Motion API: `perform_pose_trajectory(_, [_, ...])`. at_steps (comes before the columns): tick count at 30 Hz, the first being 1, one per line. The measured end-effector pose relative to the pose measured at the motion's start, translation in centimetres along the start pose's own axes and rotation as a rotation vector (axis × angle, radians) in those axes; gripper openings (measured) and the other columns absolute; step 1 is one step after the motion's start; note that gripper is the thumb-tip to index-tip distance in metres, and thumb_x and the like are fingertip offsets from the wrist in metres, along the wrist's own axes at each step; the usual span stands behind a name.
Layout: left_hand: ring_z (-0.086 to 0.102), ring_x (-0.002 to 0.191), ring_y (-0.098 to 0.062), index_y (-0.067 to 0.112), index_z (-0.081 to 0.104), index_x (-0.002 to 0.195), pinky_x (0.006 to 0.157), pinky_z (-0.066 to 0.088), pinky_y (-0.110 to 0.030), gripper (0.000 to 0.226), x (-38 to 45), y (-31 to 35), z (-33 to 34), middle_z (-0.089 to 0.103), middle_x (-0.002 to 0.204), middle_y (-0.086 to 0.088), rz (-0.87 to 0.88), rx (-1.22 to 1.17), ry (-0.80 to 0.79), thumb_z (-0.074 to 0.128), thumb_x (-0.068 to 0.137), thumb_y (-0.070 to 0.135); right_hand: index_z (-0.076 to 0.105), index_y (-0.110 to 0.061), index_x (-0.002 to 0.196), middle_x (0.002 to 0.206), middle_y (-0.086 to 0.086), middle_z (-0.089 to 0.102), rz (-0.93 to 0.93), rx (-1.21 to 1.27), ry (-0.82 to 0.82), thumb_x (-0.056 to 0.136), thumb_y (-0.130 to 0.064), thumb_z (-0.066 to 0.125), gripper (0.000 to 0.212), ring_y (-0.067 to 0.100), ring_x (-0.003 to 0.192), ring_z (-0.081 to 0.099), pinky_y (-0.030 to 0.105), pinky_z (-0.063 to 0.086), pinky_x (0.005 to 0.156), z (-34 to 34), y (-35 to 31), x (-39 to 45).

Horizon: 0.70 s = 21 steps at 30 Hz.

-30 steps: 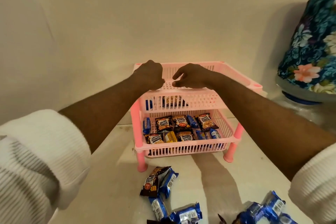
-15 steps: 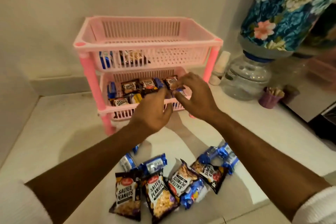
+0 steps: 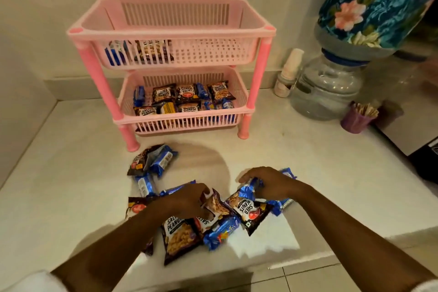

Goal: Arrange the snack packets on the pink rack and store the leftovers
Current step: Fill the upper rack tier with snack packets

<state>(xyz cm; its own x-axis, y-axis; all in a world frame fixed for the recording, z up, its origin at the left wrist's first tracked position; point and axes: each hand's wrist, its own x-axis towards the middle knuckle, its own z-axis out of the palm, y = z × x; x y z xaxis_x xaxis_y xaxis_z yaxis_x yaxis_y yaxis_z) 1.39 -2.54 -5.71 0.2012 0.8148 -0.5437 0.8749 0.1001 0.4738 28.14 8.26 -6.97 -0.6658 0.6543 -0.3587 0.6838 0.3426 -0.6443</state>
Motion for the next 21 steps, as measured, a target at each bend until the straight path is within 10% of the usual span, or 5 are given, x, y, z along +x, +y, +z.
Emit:
perform_pose_trajectory(14, [0.056, 0.114, -0.020, 0.013, 0.052, 0.123, 0.096, 0.046, -0.036, 0.046, -0.8, 2.2, 1.1, 0.059, 0.121, -0.004, -0.111, -0.173, 0.422, 0.070, 0.086, 0.034, 0.054, -0.025, 0.139, 0.134, -0.002, 0.056, -0.187, -0.444, 0.208, 0.087, -0.015, 0.066, 0.055, 0.021, 0.123, 0.049, 0.031, 0.043, 0.099, 1.5, 1.6, 2.8])
perform_pose_trajectory(21, [0.063, 0.111, -0.013, 0.021, 0.058, 0.121, 0.099, 0.051, -0.039, 0.029, -2.5, 3.4, -1.5, 0.068, 0.117, 0.002, 0.056, -0.479, 0.522, 0.064, 0.093, 0.022, 0.057, -0.020, 0.133, 0.119, -0.002, 0.067, -0.267, 0.102, 0.450, 0.095, -0.028, 0.064, 0.039, 0.014, 0.104, 0.064, 0.030, 0.050, 0.090, 0.5, -2.0, 3.1])
